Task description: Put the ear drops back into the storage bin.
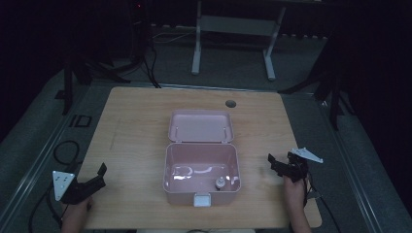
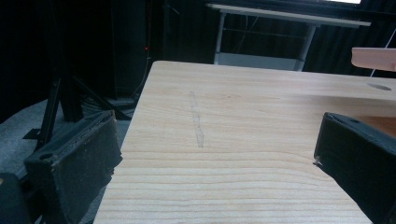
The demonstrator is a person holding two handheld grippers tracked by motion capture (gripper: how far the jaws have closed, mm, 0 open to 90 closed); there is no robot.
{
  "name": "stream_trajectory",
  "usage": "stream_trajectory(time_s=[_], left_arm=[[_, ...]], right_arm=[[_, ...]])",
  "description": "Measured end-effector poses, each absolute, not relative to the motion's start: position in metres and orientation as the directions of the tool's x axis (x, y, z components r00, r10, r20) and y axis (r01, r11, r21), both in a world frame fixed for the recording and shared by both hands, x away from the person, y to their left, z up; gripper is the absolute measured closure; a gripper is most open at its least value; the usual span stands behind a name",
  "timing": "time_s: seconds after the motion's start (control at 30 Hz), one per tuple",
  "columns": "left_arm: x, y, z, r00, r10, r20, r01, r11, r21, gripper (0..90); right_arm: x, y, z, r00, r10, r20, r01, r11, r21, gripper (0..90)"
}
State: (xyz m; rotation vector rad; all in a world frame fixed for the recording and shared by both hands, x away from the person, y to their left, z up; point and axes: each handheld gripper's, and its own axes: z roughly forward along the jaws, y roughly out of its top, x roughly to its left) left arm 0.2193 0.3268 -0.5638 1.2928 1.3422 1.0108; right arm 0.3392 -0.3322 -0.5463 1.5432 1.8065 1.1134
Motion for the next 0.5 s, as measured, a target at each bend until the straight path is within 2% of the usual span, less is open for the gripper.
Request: stream_trajectory(time_s=[0.3, 0.5], left_arm=[[0.2193, 0.327, -0.5638, 0.044, 0.994, -0.098, 0.181, 0.089, 0.979, 0.4], [0.2194, 0.3272, -0.5638, 0.044, 0.994, -0.101, 0.181, 0.092, 0.979, 0.4]], right_arm=[[0.3411, -0.339, -0.5499, -0.224, 0.957, 0.186, 0.576, -0.024, 0.817, 13.0], [0.3419, -0.3391, -0.5514, -0.23, 0.956, 0.184, 0.583, -0.016, 0.812, 13.2]])
